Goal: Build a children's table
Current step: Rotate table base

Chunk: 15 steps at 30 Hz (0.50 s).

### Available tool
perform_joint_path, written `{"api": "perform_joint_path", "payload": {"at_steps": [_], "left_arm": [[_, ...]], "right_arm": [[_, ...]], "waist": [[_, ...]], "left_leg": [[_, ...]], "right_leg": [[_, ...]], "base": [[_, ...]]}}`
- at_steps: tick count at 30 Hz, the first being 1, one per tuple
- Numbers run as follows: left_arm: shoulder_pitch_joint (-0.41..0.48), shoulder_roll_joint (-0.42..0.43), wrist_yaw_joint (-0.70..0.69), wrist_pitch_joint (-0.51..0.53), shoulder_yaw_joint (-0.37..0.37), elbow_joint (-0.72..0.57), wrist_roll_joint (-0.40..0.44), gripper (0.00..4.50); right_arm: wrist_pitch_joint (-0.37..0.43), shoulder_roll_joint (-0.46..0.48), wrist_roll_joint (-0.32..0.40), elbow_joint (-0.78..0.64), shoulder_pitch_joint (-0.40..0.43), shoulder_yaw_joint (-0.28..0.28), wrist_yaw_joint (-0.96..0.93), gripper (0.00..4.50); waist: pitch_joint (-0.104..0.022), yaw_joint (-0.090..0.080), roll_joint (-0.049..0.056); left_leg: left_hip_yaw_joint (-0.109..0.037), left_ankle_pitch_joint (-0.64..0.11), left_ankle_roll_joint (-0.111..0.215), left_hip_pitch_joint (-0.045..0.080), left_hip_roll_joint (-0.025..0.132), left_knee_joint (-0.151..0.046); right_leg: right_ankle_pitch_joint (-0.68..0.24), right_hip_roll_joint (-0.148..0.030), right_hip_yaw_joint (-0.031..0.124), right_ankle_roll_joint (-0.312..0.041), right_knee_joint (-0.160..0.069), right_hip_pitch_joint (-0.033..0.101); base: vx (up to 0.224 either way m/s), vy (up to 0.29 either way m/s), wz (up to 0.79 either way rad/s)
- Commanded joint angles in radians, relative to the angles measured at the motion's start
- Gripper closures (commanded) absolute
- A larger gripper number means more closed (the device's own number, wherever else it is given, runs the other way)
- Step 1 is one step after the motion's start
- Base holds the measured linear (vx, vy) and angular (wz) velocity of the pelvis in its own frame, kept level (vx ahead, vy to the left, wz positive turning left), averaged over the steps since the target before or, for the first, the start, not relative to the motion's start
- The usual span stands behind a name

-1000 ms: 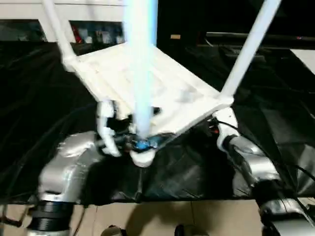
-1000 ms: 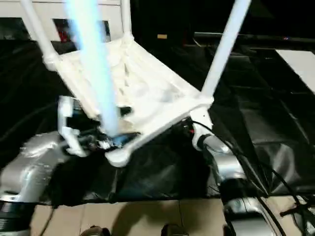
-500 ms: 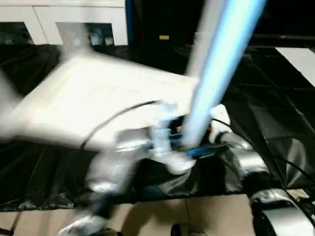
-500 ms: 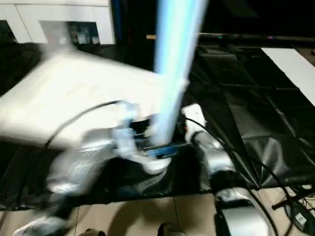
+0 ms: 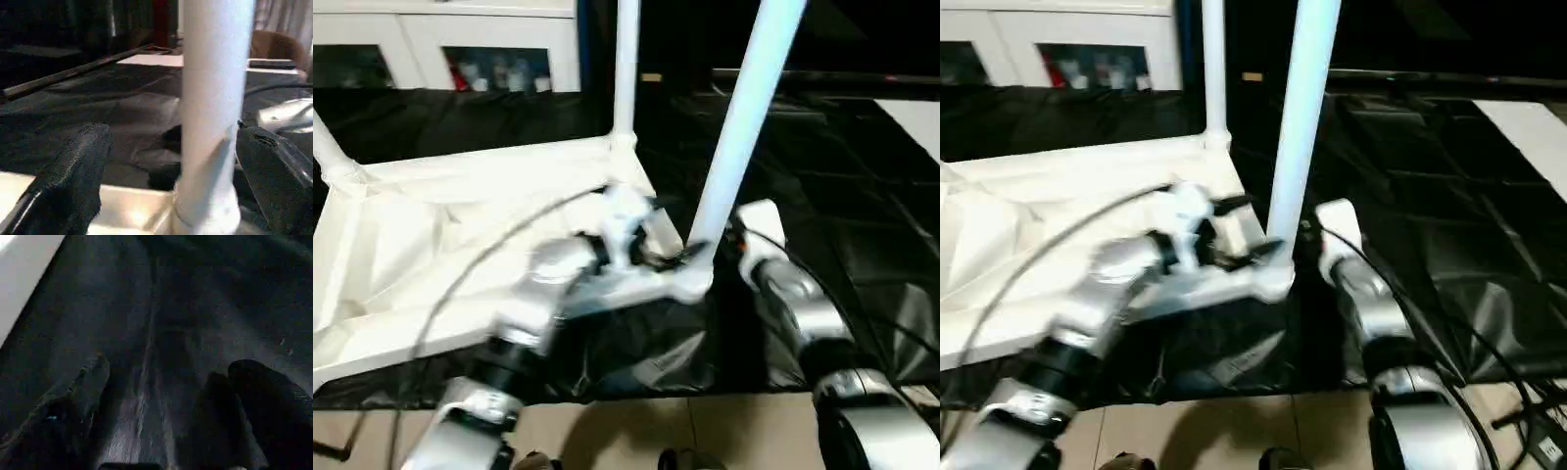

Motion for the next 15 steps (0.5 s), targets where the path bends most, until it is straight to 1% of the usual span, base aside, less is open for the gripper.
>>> {"api": "perform_joint_path", "payload": {"at_steps": [1, 2, 3, 4, 5, 6, 7, 8, 9, 10, 11, 12, 13, 14, 15], "left_arm": [[0.017, 0.013, -0.047, 0.052, -0.01, -0.048, -0.028, 0.0], [0.028, 0.03, -0.078, 0.09, -0.018, -0.067, -0.048, 0.0], [0.04, 0.058, -0.118, 0.117, -0.038, -0.073, -0.053, 0.0], [0.043, 0.066, -0.129, 0.121, -0.044, -0.073, -0.051, 0.0], [0.048, 0.085, -0.154, 0.124, -0.06, -0.066, -0.041, 0.0], [0.051, 0.104, -0.176, 0.112, -0.078, -0.05, -0.019, 0.0], [0.049, 0.127, -0.202, 0.124, -0.097, -0.022, 0.005, 0.0], [0.044, 0.144, -0.217, 0.118, -0.111, 0.007, 0.033, 0.0], [0.028, 0.16, -0.224, 0.126, -0.12, 0.046, 0.059, 0.29], [0.028, 0.16, -0.224, 0.126, -0.12, 0.046, 0.059, 0.29], [0.02, 0.162, -0.22, 0.133, -0.118, 0.057, 0.063, 0.36], [-0.005, 0.175, -0.219, 0.15, -0.128, 0.08, 0.079, 0.36], [-0.005, 0.175, -0.219, 0.151, -0.128, 0.08, 0.079, 0.42], [-0.013, 0.181, -0.221, 0.154, -0.134, 0.086, 0.086, 0.72], [-0.021, 0.189, -0.222, 0.159, -0.142, 0.089, 0.093, 0.8]], "right_arm": [[0.012, -0.025, 0.017, -0.048, 0.021, -0.017, 0.035, 0.02], [0.017, -0.036, 0.03, -0.083, 0.041, -0.015, 0.082, 0.02], [0.034, -0.053, 0.046, -0.138, 0.07, -0.008, 0.144, 0.02], [0.04, -0.058, 0.051, -0.155, 0.078, -0.005, 0.162, 0.02], [0.051, -0.069, 0.06, -0.191, 0.096, 0.0, 0.2, 0.02], [0.06, -0.085, 0.067, -0.235, 0.116, 0.011, 0.244, 0.02], [0.069, -0.117, 0.073, -0.296, 0.147, 0.027, 0.298, 0.02], [0.079, -0.147, 0.081, -0.344, 0.171, 0.038, 0.342, 0.02], [0.1, -0.204, 0.097, -0.426, 0.212, 0.047, 0.404, 0.0], [0.1, -0.204, 0.097, -0.426, 0.212, 0.047, 0.404, 0.0], [0.109, -0.227, 0.105, -0.455, 0.226, 0.046, 0.423, 0.0], [0.136, -0.289, 0.137, -0.544, 0.269, 0.041, 0.493, 0.0], [0.137, -0.289, 0.138, -0.545, 0.27, 0.041, 0.494, 0.0], [0.148, -0.308, 0.149, -0.573, 0.283, 0.039, 0.519, 0.0], [0.162, -0.328, 0.161, -0.607, 0.3, 0.038, 0.552, 0.0]], "waist": [[-0.083, 0.005, 0.006], [-0.083, 0.008, 0.003], [-0.083, 0.009, 0.002], [-0.081, 0.01, 0.003], [-0.081, 0.009, 0.0], [-0.081, 0.009, 0.002], [-0.081, 0.01, 0.002], [-0.081, 0.011, 0.005], [-0.081, 0.013, 0.008], [-0.081, 0.014, 0.006], [-0.083, 0.014, 0.005], [-0.083, 0.017, 0.01], [-0.08, 0.018, 0.007], [-0.083, 0.02, 0.012], [-0.082, 0.02, 0.014]], "left_leg": [[0.001, -0.233, 0.046, 0.012, 0.004, -0.061], [0.002, -0.238, 0.047, 0.013, 0.004, -0.061], [0.001, -0.24, 0.049, 0.011, 0.003, -0.061], [0.0, -0.246, 0.049, 0.011, 0.004, -0.063], [0.0, -0.248, 0.051, 0.01, 0.002, -0.064], [-0.001, -0.256, 0.049, 0.011, 0.004, -0.064], [-0.001, -0.258, 0.047, 0.01, 0.004, -0.065], [-0.002, -0.259, 0.044, 0.012, 0.004, -0.066], [-0.003, -0.263, 0.044, 0.013, 0.004, -0.066], [-0.003, -0.264, 0.045, 0.013, 0.003, -0.066], [-0.003, -0.254, 0.042, 0.013, 0.003, -0.065], [-0.004, -0.26, 0.035, 0.013, 0.004, -0.066], [-0.003, -0.27, 0.037, 0.014, 0.004, -0.067], [-0.004, -0.275, 0.039, 0.015, 0.004, -0.065], [-0.004, -0.278, 0.041, 0.014, 0.002, -0.066]], "right_leg": [[-0.161, -0.024, 0.016, -0.24, -0.063, 0.063], [-0.173, -0.024, 0.016, -0.238, -0.063, 0.063], [-0.183, -0.024, 0.016, -0.232, -0.065, 0.064], [-0.199, -0.024, 0.017, -0.223, -0.066, 0.063], [-0.213, -0.022, 0.016, -0.215, -0.069, 0.064], [-0.23, -0.024, 0.017, -0.21, -0.071, 0.061], [-0.239, -0.024, 0.017, -0.204, -0.072, 0.063], [-0.251, -0.025, 0.018, -0.193, -0.073, 0.062], [-0.259, -0.023, 0.018, -0.181, -0.076, 0.063], [-0.258, -0.022, 0.019, -0.176, -0.078, 0.064], [-0.253, -0.025, 0.019, -0.183, -0.075, 0.064], [-0.258, -0.026, 0.018, -0.187, -0.078, 0.065], [-0.269, -0.022, 0.019, -0.184, -0.082, 0.064], [-0.272, -0.027, 0.019, -0.189, -0.078, 0.063], [-0.279, -0.024, 0.018, -0.184, -0.081, 0.065]], "base": [[0.0, 0.0, 0.0], [0.0, 0.0, 0.0], [0.0, 0.0, 0.0], [0.0, 0.0, 0.0], [0.0, 0.0, 0.0], [0.0, 0.0, 0.0], [0.0, 0.0, 0.0], [0.0, 0.0, 0.0], [0.0, 0.0, 0.0], [0.0, 0.0, 0.0], [0.0, 0.0, 0.0], [0.0, 0.0, 0.0], [0.0, 0.0, 0.0], [0.0, 0.0, 0.0], [0.0, 0.0, 0.0]]}}
